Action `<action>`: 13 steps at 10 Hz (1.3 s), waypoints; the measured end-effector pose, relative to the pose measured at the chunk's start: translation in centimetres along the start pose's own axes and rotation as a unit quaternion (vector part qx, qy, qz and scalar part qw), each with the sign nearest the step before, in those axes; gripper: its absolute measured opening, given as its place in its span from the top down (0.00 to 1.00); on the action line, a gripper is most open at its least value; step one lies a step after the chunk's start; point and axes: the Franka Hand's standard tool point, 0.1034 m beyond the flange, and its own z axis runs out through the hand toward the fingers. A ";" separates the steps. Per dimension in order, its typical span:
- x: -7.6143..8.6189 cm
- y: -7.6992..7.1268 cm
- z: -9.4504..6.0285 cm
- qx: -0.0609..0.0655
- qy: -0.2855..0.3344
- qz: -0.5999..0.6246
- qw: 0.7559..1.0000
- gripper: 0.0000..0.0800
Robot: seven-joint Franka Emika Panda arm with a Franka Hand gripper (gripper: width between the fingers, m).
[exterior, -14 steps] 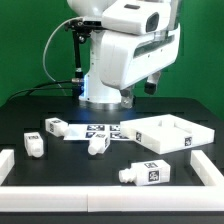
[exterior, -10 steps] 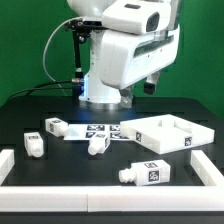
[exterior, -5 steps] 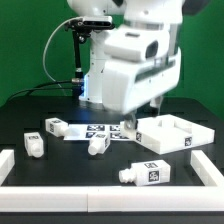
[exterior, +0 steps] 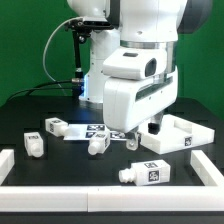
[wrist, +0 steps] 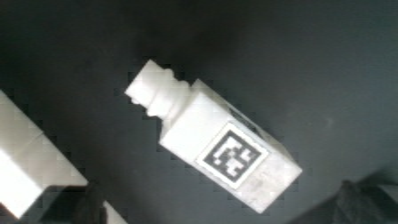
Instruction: Assemble one leg
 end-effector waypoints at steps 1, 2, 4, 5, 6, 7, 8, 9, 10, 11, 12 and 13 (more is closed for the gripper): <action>0.1 -0.1 1.3 -0.022 0.006 -0.036 0.999 0.19; 0.2 -0.3 3.3 -0.022 0.008 -0.058 0.998 0.19; 1.4 0.4 5.3 -0.021 0.012 -0.068 0.997 0.19; 1.9 0.3 6.0 -0.020 0.013 -0.071 0.997 0.19; 1.7 0.2 6.3 -0.017 0.012 -0.069 0.997 0.19; 1.6 0.3 6.3 -0.017 0.012 -0.068 0.997 0.19; 1.6 0.3 6.3 -0.017 0.012 -0.068 0.997 0.32; 1.6 0.3 6.3 -0.017 0.011 -0.068 0.997 0.49; 1.6 0.3 6.3 -0.017 0.011 -0.068 0.997 0.49; 1.6 0.3 6.3 -0.017 0.011 -0.068 0.997 0.67; 1.3 0.4 6.3 -0.017 0.011 -0.069 0.997 0.67; -0.6 0.9 5.4 -0.018 0.006 -0.085 0.996 0.67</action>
Offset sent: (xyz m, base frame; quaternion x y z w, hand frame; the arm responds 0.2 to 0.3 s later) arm 0.0356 0.0109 -0.0330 -0.0267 0.0088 -0.0772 0.9966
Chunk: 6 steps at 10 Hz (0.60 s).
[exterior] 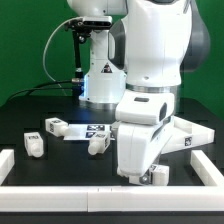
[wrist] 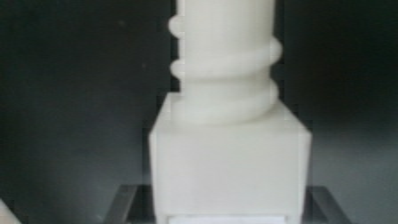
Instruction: Assemble one leg
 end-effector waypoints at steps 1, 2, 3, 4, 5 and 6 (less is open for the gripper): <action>-3.3 0.1 -1.1 0.000 -0.007 -0.004 1.000 0.67; -6.4 -0.1 -1.4 0.004 -0.013 -0.001 1.000 0.67; -8.9 -0.1 -0.9 0.007 -0.015 -0.010 1.000 0.67; -11.4 0.2 -0.4 0.007 -0.017 -0.015 1.000 0.67; -12.9 0.4 0.2 0.012 -0.018 -0.007 1.000 0.67; -13.4 0.5 0.8 0.014 -0.018 -0.003 1.000 0.67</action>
Offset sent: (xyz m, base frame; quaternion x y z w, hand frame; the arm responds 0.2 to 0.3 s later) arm -0.0402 -0.0898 -0.0117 -0.0180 0.0170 -0.0377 0.9990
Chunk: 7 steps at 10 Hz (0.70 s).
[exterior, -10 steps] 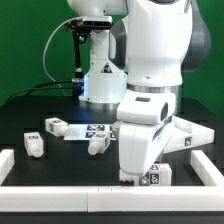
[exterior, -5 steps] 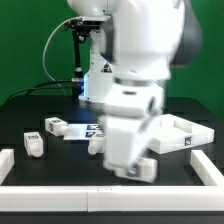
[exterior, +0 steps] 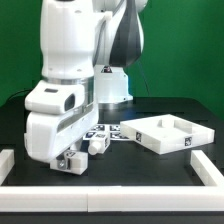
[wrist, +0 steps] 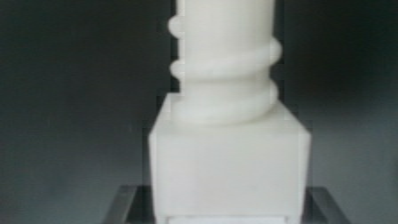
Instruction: Assemble one leg
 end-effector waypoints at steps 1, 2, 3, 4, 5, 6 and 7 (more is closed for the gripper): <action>-0.1 0.1 0.1 0.000 0.000 0.001 1.000 0.67; 0.1 0.1 0.1 0.007 -0.002 0.000 1.000 0.67; 0.1 0.2 0.1 0.007 -0.002 0.000 1.000 0.67; 0.1 0.2 0.2 0.008 -0.002 0.000 1.000 0.67; 0.4 0.2 -0.3 0.005 -0.002 0.015 1.000 0.38; 0.9 -0.2 -2.2 -0.004 -0.001 0.029 1.000 0.38; 1.1 -1.3 -4.5 -0.008 -0.001 0.038 0.999 0.22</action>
Offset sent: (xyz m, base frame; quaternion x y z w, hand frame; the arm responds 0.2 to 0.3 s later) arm 0.0000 0.0000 0.0000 0.0000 0.0000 0.0000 1.0000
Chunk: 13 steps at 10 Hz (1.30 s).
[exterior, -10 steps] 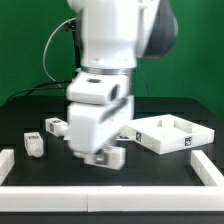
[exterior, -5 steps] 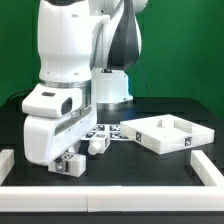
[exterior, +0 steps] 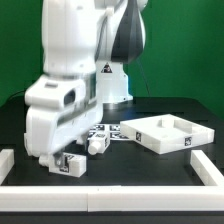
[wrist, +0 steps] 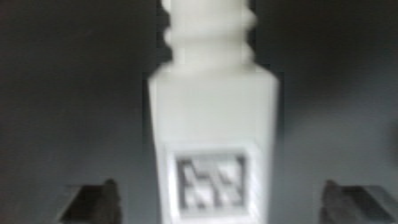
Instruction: Assemble one leg
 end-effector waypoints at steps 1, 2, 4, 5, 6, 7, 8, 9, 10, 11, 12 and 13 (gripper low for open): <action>0.9 -1.3 -1.7 0.000 -0.001 0.033 0.999 0.20; 2.8 -3.2 -3.4 -0.004 0.002 0.046 0.999 0.20; 5.5 -7.9 -4.3 -0.011 0.018 0.071 0.997 0.19; 5.8 -8.6 -3.7 -0.010 0.026 0.077 0.997 0.19; 5.5 -8.2 -3.8 -0.009 0.024 0.077 0.997 0.19; 5.5 -8.2 -3.8 -0.009 0.024 0.077 0.997 0.19; 5.5 -8.3 -3.8 -0.009 0.024 0.077 0.997 0.19; 6.2 -9.0 -3.5 -0.015 0.030 0.111 0.993 0.19; 7.8 -13.0 -2.3 -0.017 0.041 0.154 0.987 0.19; 8.8 -16.5 -1.5 -0.003 0.032 0.160 0.987 0.19; 9.3 -17.3 -0.9 0.001 0.030 0.157 0.987 0.19; 9.2 -17.2 0.2 0.006 0.028 0.159 0.987 0.19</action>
Offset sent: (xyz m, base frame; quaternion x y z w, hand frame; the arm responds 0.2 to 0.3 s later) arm -0.0548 0.1000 0.0119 0.0050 0.0327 0.1261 0.9915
